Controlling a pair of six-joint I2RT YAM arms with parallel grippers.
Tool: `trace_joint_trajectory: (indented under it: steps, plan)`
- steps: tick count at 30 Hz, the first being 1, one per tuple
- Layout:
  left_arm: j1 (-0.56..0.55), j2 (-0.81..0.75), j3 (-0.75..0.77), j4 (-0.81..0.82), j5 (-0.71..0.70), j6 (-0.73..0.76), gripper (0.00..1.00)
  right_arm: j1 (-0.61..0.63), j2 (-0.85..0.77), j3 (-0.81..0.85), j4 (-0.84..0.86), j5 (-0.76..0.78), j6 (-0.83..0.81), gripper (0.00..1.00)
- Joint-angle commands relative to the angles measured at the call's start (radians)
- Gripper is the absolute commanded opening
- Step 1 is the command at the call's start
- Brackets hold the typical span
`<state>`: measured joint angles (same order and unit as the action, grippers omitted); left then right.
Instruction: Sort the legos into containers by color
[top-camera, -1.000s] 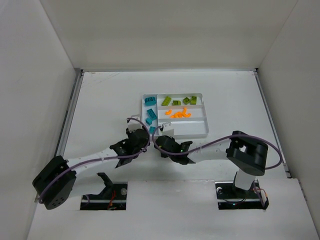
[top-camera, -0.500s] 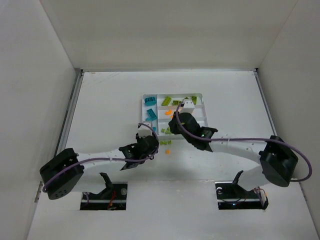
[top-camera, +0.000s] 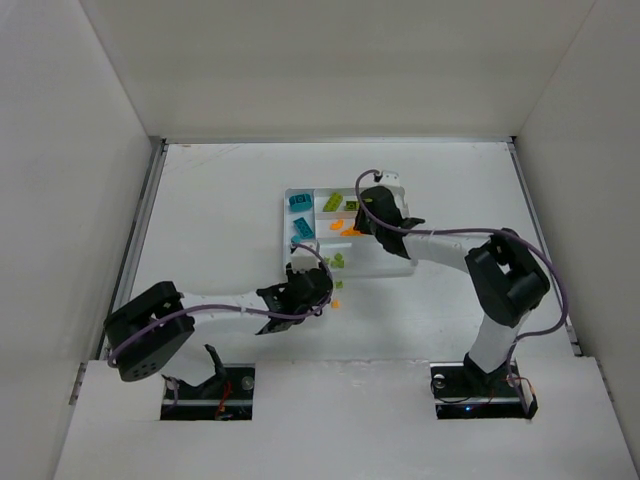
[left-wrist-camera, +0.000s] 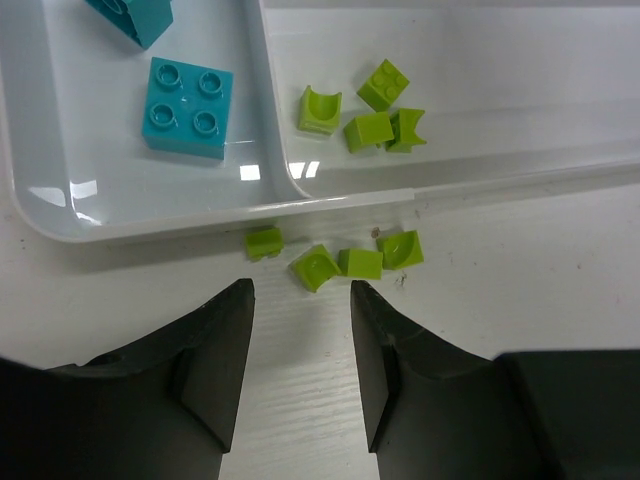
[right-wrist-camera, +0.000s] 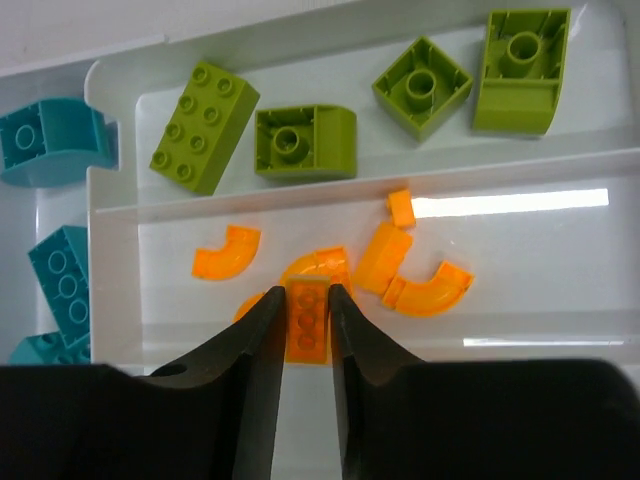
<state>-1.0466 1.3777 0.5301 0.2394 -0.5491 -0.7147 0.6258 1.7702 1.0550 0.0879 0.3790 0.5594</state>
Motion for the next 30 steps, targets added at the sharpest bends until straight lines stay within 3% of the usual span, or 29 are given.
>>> trace_joint_trajectory:
  steps: [1,3,5,17,23,30]
  plan:
    - [-0.010,0.033,0.050,0.018,-0.011,-0.020,0.41,-0.013,0.009,0.056,0.064,-0.015,-0.012,0.38]
    - [-0.014,0.052,0.059,0.018,-0.011,-0.020,0.41,-0.008,-0.005,0.043,0.064,-0.012,-0.012,0.49]
    - [-0.017,0.069,0.065,0.018,-0.012,-0.019,0.40,-0.007,-0.029,0.022,0.070,-0.012,-0.013,0.52]
    - [-0.008,0.176,0.102,0.037,-0.035,-0.015,0.38,0.036,-0.195,-0.108,0.098,-0.015,-0.012,0.52]
    - [-0.006,0.208,0.105,0.047,-0.052,-0.015,0.32,0.050,-0.219,-0.148,0.107,-0.015,-0.007,0.52]
    - [-0.029,0.164,0.090,-0.001,-0.049,-0.008,0.19,0.054,-0.279,-0.202,0.107,-0.012,-0.003,0.52]
